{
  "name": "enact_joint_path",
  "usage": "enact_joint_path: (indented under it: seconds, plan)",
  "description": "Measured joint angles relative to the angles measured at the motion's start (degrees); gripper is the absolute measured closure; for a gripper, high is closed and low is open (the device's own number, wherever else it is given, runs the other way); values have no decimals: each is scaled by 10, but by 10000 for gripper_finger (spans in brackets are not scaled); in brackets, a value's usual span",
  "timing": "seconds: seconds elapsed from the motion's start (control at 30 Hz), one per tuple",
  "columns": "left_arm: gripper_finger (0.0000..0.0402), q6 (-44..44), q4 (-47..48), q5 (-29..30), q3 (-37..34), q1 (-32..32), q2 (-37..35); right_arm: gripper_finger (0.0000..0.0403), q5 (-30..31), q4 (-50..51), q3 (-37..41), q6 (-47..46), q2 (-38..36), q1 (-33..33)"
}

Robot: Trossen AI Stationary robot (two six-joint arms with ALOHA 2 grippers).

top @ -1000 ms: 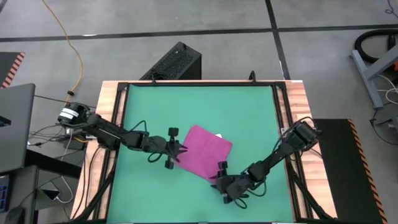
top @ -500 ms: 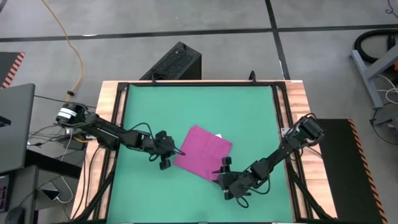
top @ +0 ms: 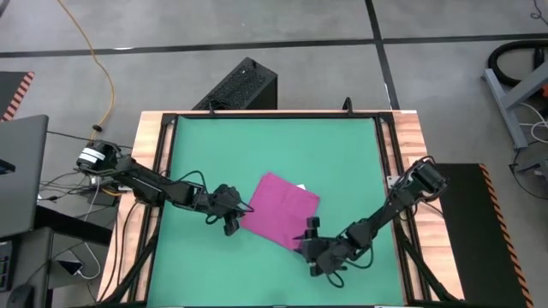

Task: Roll towel
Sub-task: Roll the violet towel

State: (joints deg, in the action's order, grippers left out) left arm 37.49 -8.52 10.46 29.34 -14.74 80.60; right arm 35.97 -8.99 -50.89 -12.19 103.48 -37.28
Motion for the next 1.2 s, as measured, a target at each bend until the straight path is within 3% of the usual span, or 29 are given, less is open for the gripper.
enact_joint_path:
  seconds: [0.43, 0.83, 1.2]
  plan:
    - [264, 36, -28, 3, 0, 1, 31, 214, 0, 0, 0, -3, 0, -2]
    - [263, 68, -27, -14, 0, 1, 49, 213, 0, 0, 0, -6, 0, -2]
    - [277, 86, -70, -63, 1, 1, 81, 213, -1, 4, 0, -15, 0, -2]
